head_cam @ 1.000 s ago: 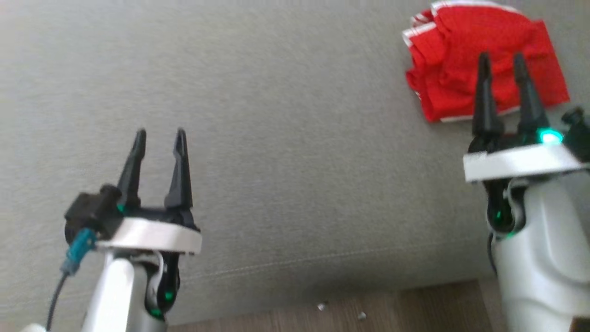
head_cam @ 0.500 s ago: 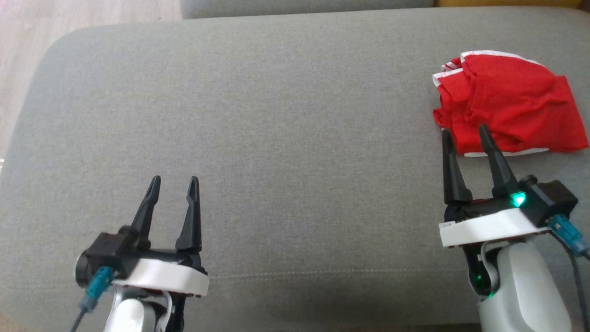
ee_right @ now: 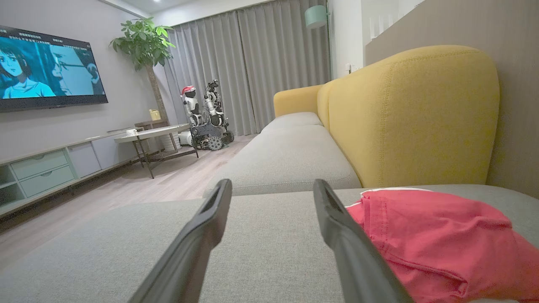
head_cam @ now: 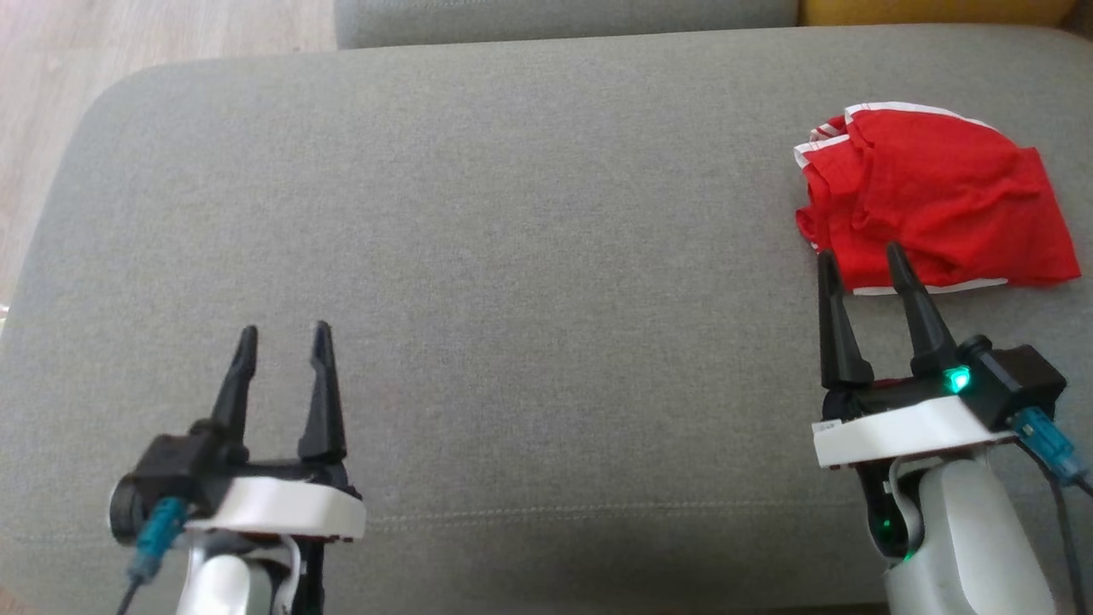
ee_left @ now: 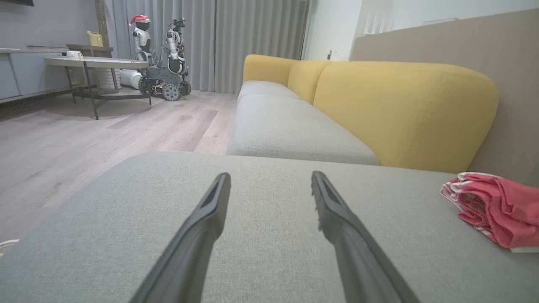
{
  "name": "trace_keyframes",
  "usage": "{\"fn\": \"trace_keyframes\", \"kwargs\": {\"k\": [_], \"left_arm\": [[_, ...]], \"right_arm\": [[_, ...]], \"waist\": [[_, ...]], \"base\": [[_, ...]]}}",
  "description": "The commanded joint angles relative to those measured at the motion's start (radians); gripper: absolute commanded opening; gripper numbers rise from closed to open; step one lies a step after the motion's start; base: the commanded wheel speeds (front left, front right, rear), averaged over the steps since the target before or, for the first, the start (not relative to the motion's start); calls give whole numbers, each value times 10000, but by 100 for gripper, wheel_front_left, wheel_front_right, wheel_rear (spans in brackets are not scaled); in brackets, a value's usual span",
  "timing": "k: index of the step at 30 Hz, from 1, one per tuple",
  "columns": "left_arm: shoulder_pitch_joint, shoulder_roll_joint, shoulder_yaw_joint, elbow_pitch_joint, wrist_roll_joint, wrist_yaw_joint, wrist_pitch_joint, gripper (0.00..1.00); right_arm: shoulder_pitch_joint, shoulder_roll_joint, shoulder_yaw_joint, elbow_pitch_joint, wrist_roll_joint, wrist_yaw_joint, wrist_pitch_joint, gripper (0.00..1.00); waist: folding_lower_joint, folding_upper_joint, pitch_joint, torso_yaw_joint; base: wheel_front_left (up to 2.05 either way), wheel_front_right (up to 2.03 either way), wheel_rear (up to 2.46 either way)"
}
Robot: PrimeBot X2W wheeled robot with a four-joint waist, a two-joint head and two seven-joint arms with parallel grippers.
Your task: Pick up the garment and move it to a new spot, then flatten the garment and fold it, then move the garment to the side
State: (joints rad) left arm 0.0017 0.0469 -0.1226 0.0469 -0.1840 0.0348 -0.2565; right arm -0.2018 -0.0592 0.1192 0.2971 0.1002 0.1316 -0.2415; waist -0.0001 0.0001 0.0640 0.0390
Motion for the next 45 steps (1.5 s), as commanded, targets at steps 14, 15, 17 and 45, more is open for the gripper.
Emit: {"fn": "trace_keyframes", "kwargs": {"k": [14, 15, 17, 45], "left_arm": [[330, -26, 218, 294, -1037, -253, 17, 0], [329, -23, 223, 291, -1147, -261, 34, 0], [314, -8, 241, 303, -1379, -277, 79, 0], [-17, 158, 506, 726, -4419, -590, 724, 0]], "right_arm": [[345, 14, 27, 495, 77, 0, 22, 0], [358, 14, 19, 476, 199, 0, 40, 0], [373, 5, -7, 453, 457, 0, 87, 0], [496, -89, -380, 245, 3837, -2, 745, 0]], "waist": [[1, -1, -20, -7], [1, -1, -25, -11], [1, -1, -34, -17], [1, -1, -162, -100]], "base": [[0, 0, 0], [0, 0, 0], [0, 0, 0], [0, 0, 0]]}}
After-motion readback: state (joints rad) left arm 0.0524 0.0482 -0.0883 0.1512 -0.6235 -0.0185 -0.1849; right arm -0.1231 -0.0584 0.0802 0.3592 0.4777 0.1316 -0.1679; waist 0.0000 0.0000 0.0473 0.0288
